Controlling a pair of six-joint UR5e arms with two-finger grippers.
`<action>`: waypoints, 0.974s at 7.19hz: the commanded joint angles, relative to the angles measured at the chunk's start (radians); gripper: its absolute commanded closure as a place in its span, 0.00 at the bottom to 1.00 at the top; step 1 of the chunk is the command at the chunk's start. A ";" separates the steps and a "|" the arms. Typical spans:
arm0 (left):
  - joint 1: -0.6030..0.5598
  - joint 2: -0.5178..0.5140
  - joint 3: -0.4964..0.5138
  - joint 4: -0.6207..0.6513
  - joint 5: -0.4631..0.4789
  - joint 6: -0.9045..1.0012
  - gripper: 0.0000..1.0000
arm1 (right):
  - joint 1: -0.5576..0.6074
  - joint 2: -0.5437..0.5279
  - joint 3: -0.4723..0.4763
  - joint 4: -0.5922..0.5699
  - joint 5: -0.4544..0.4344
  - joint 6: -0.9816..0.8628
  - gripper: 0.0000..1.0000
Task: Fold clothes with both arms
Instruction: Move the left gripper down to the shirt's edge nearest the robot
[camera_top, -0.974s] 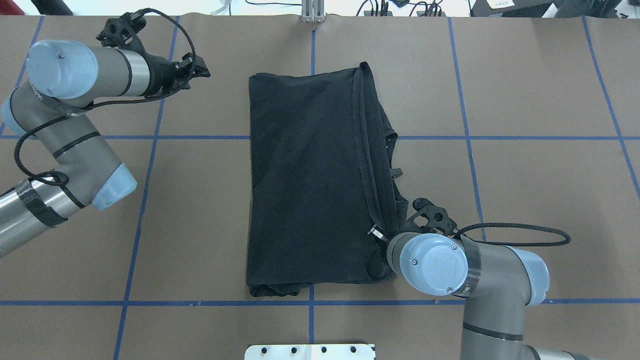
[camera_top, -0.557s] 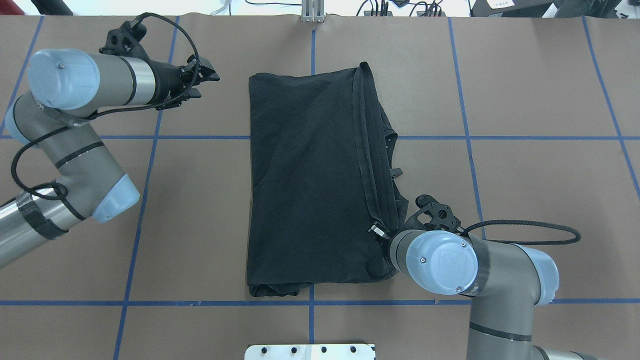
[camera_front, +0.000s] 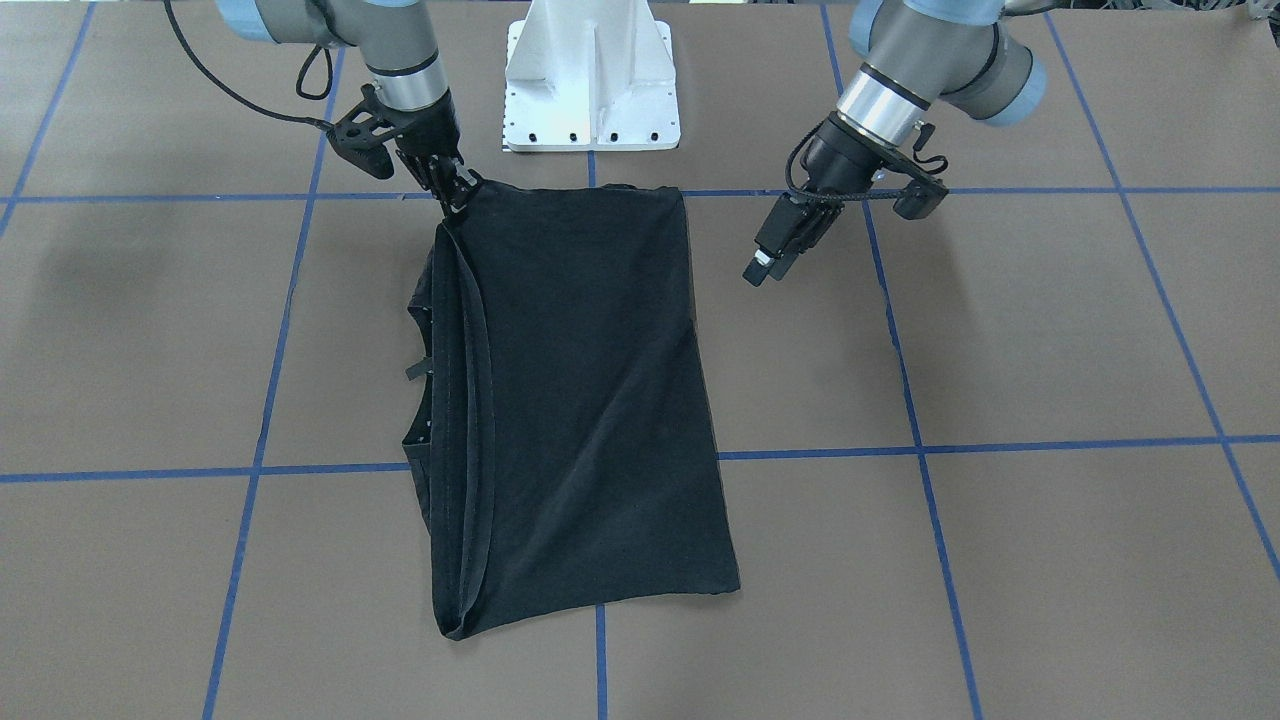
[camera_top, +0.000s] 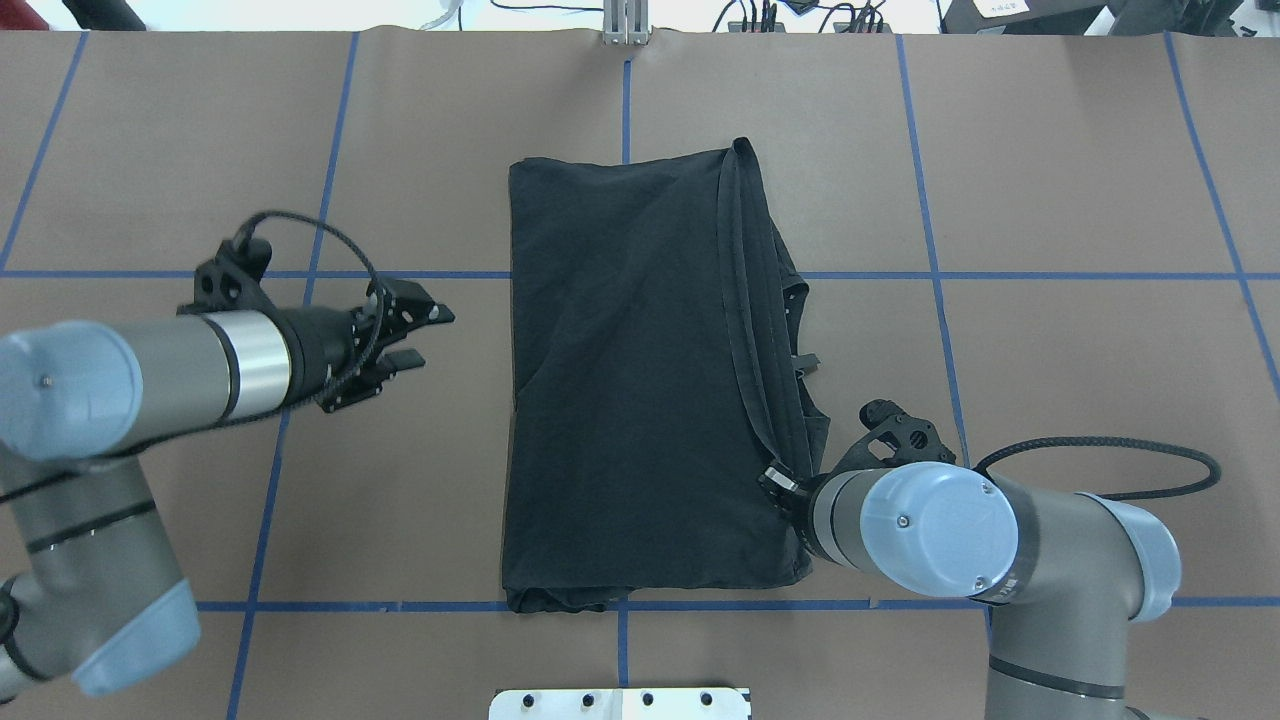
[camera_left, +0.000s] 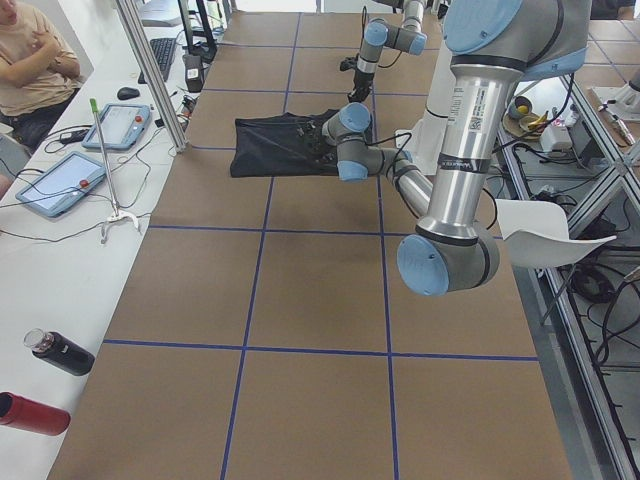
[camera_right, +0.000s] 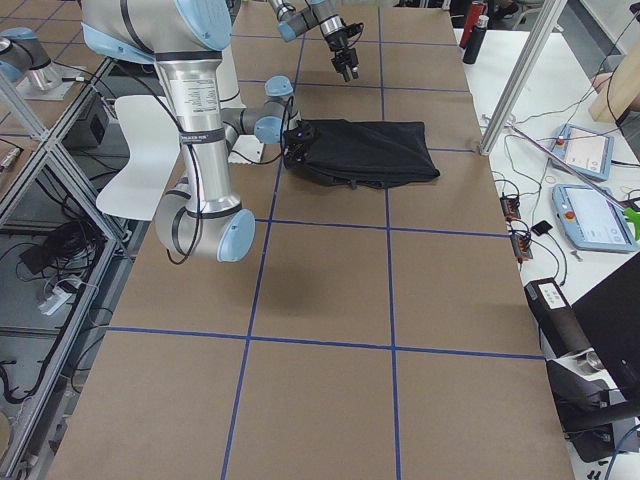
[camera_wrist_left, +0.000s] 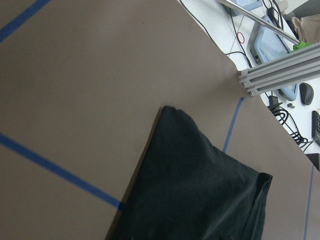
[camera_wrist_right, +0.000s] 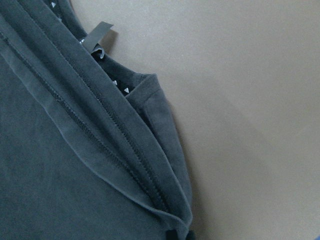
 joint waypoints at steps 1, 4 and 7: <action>0.189 0.018 -0.027 0.102 0.115 -0.130 0.35 | 0.000 -0.007 0.008 0.000 0.026 0.000 1.00; 0.342 -0.005 -0.022 0.179 0.179 -0.172 0.41 | -0.001 -0.007 0.008 0.001 0.026 0.000 1.00; 0.402 -0.032 0.027 0.185 0.180 -0.171 0.43 | -0.001 -0.006 0.008 0.001 0.026 0.000 1.00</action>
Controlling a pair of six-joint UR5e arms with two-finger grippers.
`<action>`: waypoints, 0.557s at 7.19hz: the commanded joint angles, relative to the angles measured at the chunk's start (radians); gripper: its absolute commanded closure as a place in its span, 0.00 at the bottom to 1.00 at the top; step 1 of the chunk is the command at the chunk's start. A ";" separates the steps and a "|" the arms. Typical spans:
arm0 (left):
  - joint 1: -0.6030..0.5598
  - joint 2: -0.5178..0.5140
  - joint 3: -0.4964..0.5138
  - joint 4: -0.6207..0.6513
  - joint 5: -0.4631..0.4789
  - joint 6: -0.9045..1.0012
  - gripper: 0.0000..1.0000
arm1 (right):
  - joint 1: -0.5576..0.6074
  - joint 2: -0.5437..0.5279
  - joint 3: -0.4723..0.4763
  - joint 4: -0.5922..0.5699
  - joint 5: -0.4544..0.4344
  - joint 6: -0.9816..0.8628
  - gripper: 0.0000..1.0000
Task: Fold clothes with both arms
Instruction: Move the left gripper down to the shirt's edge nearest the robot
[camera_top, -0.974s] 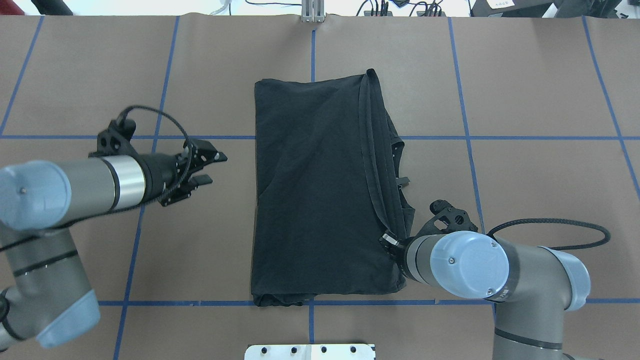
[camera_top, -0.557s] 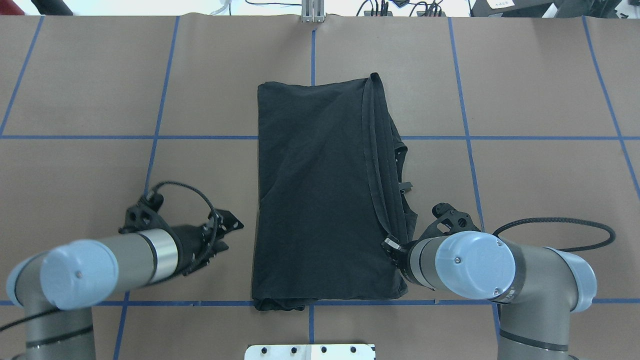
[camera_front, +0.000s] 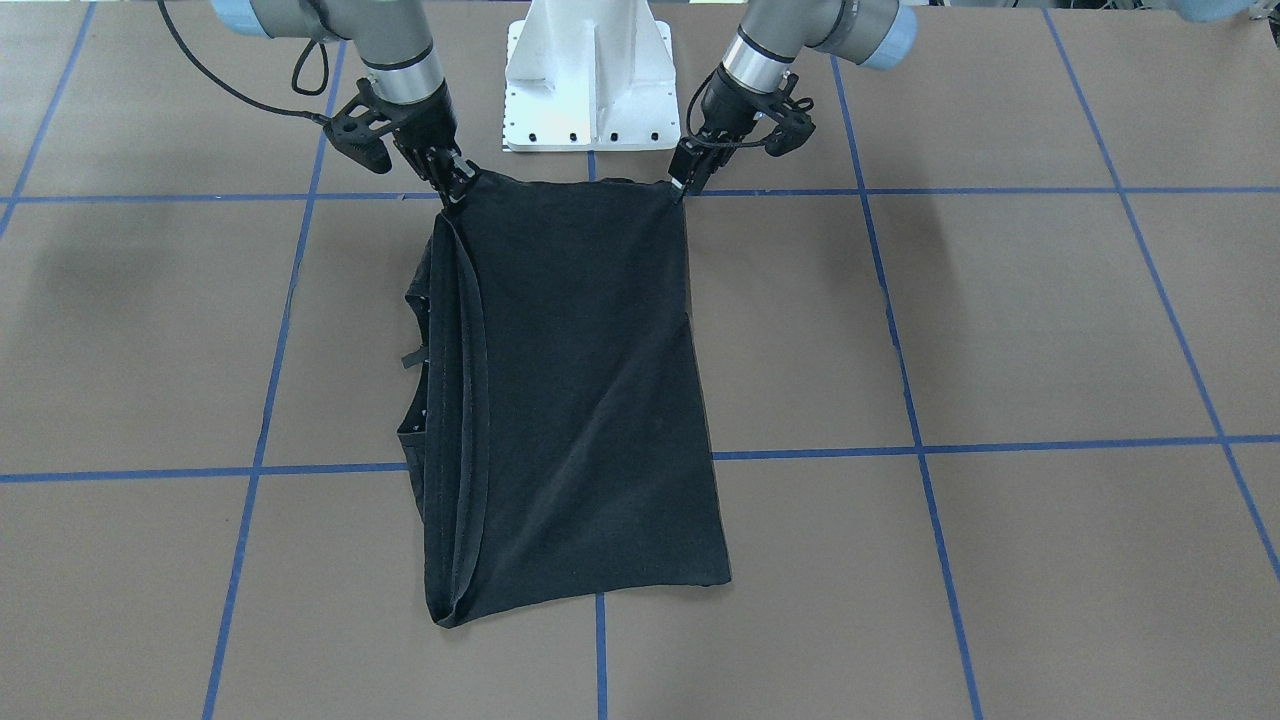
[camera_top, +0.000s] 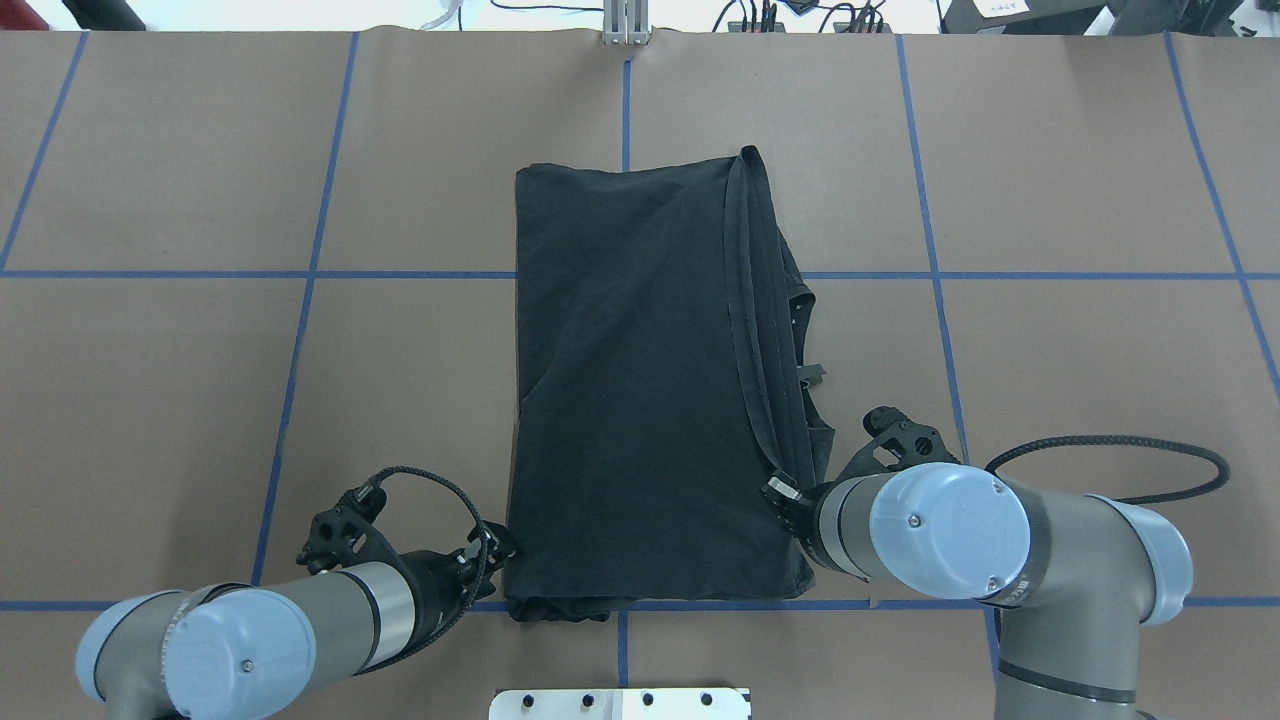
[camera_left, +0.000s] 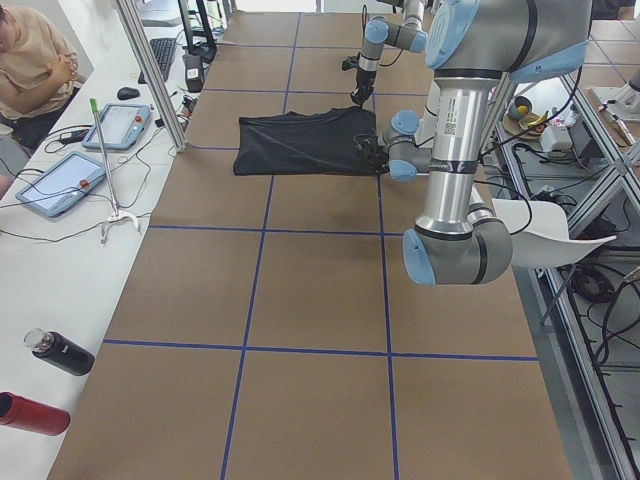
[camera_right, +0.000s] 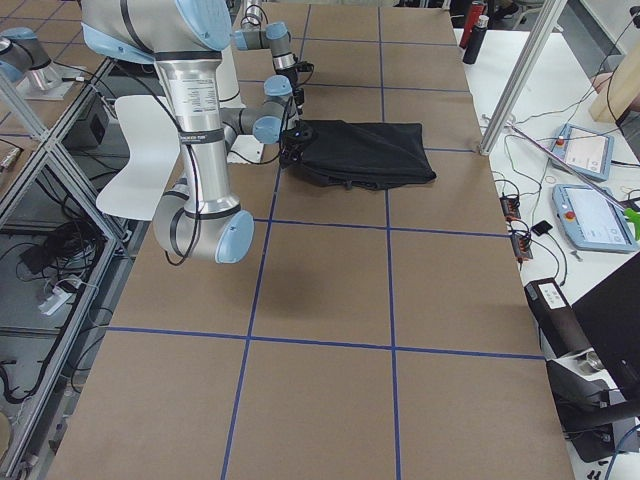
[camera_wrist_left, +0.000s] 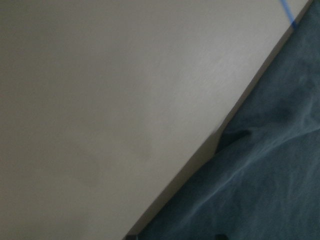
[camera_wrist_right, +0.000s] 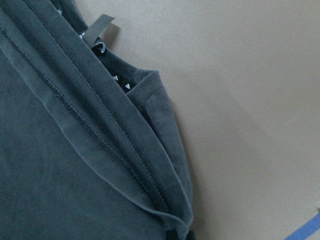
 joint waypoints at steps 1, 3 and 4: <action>0.020 -0.005 0.020 0.002 0.001 0.000 0.43 | 0.000 0.000 0.000 0.000 0.000 0.000 1.00; 0.026 -0.015 0.026 0.002 0.001 -0.002 0.54 | 0.000 0.000 0.000 0.000 0.000 0.000 1.00; 0.026 -0.022 0.031 0.002 0.001 -0.006 0.60 | 0.000 0.002 0.000 0.002 0.000 0.000 1.00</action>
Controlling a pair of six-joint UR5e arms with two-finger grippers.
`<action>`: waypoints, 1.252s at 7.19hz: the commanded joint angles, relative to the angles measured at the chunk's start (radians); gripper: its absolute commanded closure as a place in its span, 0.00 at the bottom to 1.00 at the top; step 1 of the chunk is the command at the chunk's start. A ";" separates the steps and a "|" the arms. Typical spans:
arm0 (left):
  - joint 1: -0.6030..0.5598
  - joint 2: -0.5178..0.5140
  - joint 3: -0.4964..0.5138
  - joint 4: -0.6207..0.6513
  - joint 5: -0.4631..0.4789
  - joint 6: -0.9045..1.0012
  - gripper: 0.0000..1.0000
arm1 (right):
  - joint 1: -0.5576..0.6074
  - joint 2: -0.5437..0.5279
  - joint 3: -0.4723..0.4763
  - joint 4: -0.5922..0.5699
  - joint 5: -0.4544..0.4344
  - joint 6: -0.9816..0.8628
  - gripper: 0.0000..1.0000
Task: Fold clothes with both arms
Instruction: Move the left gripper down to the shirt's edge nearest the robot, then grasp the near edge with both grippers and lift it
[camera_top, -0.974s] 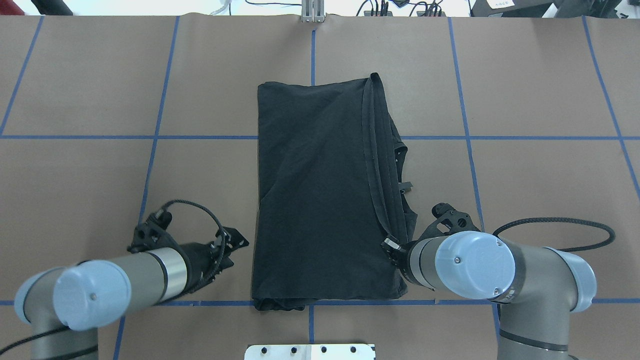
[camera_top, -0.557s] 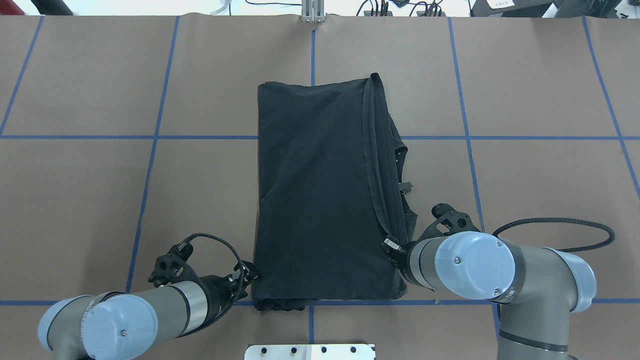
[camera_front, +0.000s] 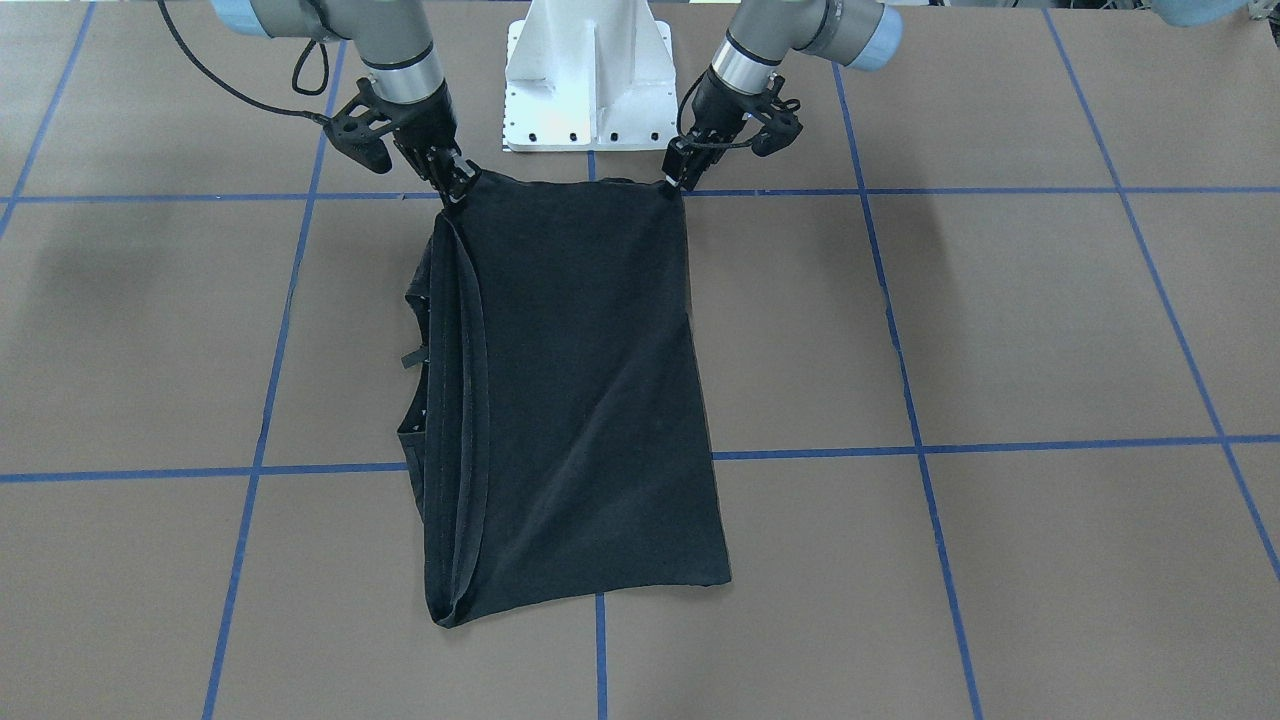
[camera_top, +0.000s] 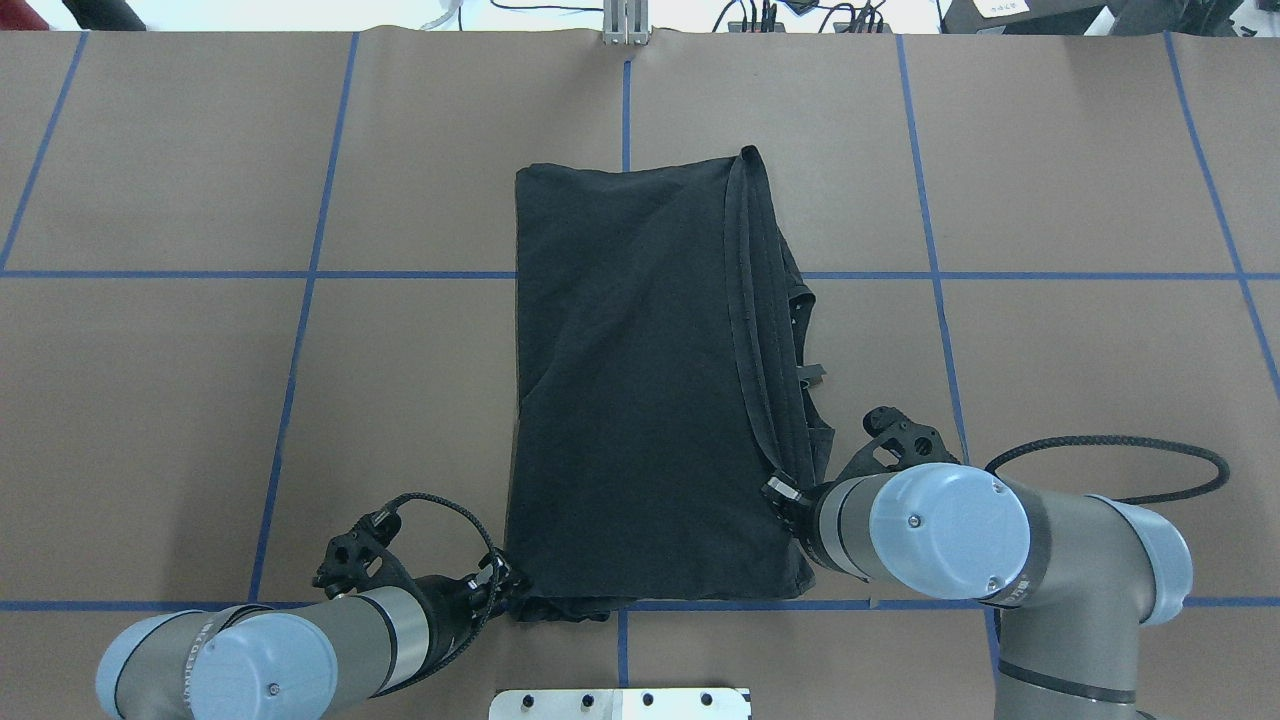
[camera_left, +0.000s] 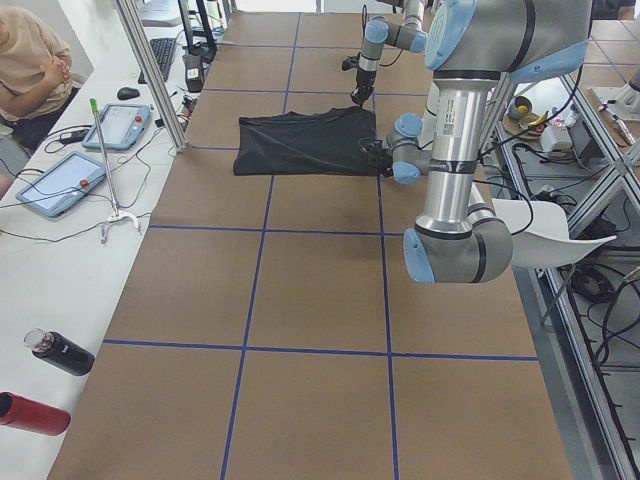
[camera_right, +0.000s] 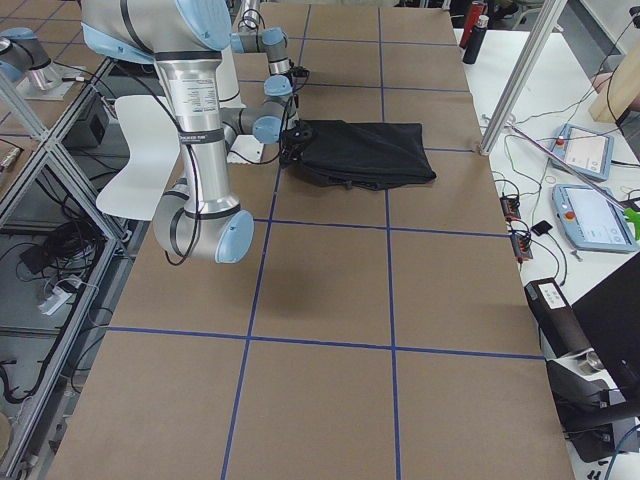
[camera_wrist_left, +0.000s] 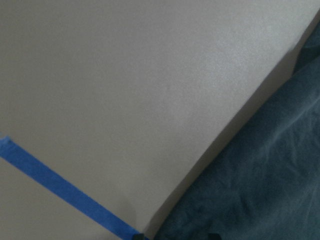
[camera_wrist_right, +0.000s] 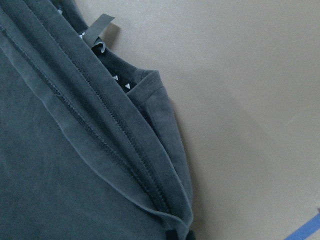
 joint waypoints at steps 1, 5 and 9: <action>0.003 -0.011 0.010 0.000 0.000 -0.010 0.67 | 0.000 0.001 0.000 0.001 0.000 0.000 1.00; -0.011 0.007 -0.040 0.002 -0.002 -0.008 1.00 | 0.000 0.001 0.005 0.003 0.000 0.000 1.00; -0.011 0.033 -0.321 0.214 -0.014 -0.010 1.00 | 0.000 -0.080 0.174 0.003 0.078 0.086 1.00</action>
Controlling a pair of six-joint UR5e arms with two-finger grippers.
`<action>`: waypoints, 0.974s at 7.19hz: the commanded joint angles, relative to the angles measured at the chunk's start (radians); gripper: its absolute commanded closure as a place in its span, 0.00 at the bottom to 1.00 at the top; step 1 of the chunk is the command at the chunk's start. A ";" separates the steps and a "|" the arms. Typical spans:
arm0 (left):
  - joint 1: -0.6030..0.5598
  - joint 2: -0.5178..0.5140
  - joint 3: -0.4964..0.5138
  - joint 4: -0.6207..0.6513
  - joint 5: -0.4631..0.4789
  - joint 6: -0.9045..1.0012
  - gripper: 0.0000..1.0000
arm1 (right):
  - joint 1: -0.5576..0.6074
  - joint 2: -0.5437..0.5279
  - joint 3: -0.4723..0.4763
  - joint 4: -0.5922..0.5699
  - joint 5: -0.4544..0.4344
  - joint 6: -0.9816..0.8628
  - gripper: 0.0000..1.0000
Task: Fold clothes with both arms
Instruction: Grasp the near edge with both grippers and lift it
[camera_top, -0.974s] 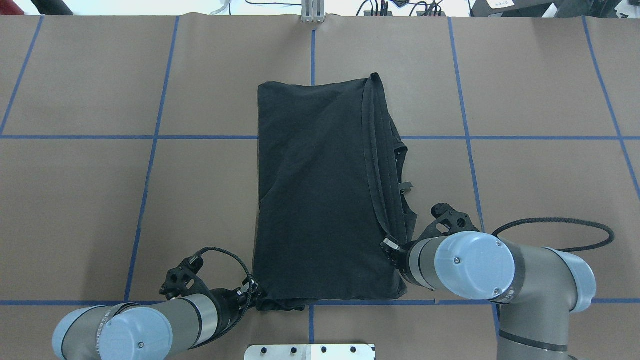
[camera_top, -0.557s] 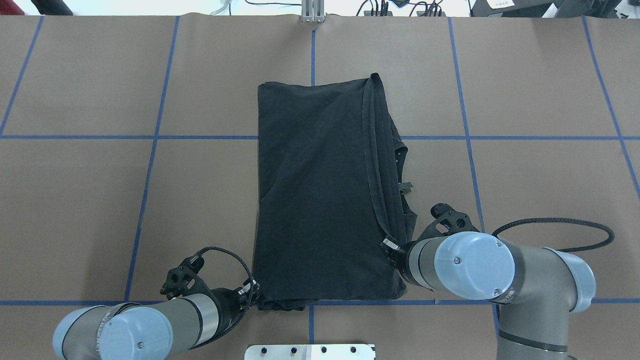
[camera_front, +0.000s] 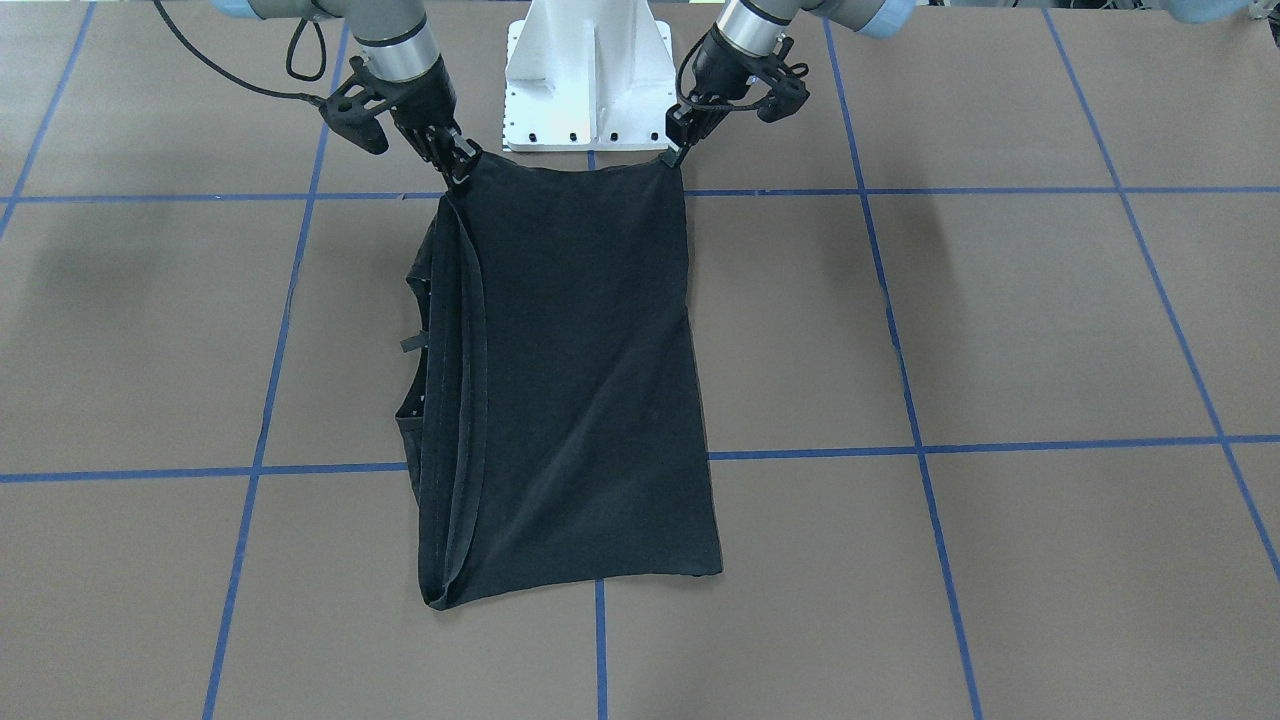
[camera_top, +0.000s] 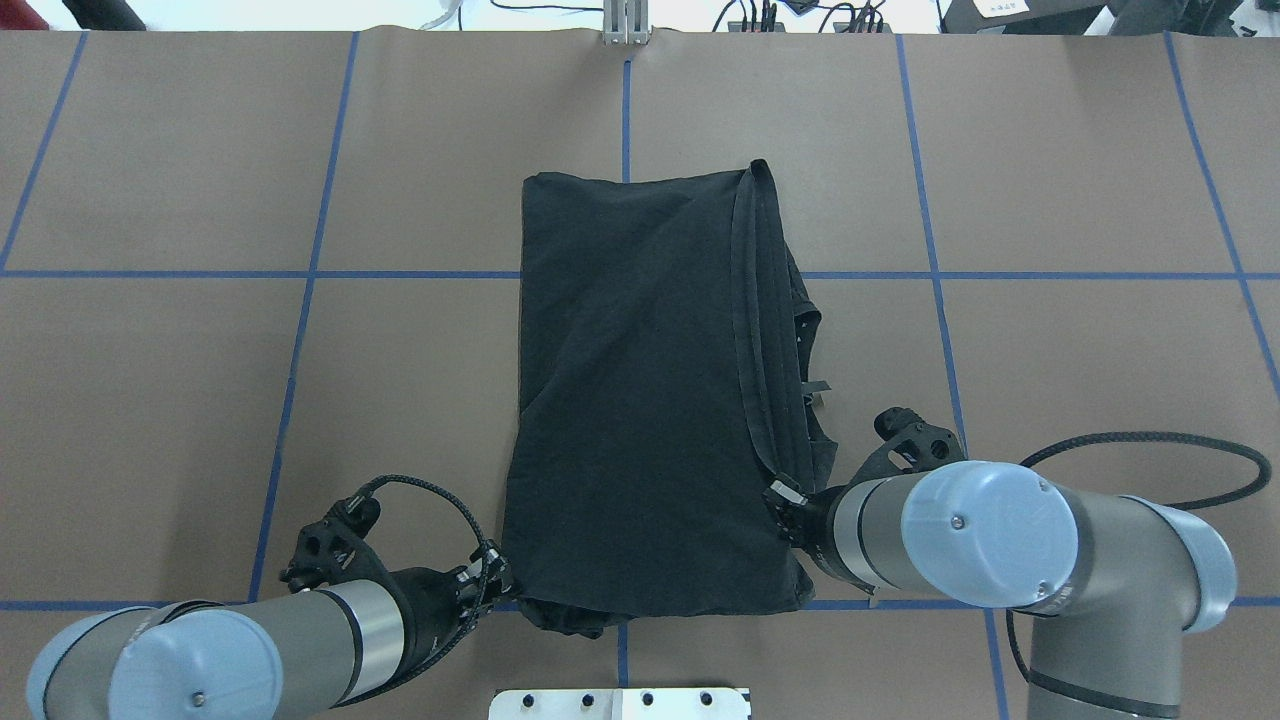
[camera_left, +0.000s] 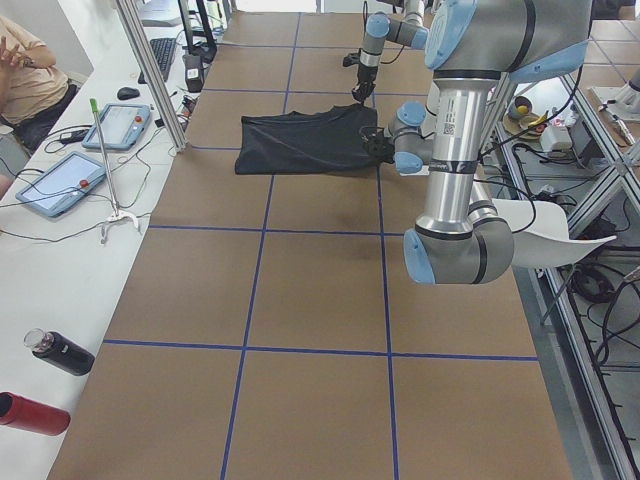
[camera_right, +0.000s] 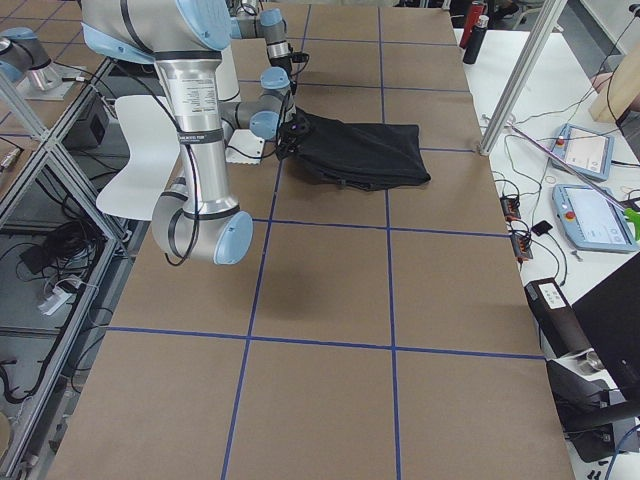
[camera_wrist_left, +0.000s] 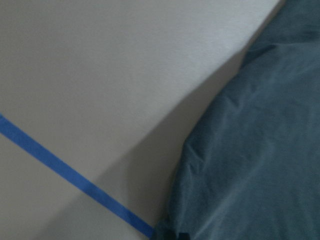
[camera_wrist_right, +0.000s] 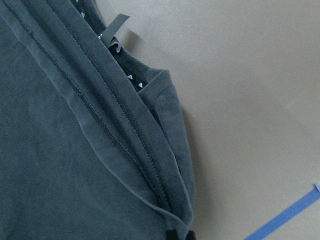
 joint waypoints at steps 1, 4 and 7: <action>0.003 0.007 -0.205 0.153 -0.050 -0.008 1.00 | 0.000 -0.072 0.132 0.003 0.075 0.048 1.00; -0.025 0.011 -0.341 0.161 -0.065 -0.076 1.00 | 0.096 -0.092 0.224 0.001 0.210 0.048 1.00; -0.232 -0.144 -0.117 0.162 -0.112 0.057 1.00 | 0.316 0.105 -0.007 0.003 0.305 0.035 1.00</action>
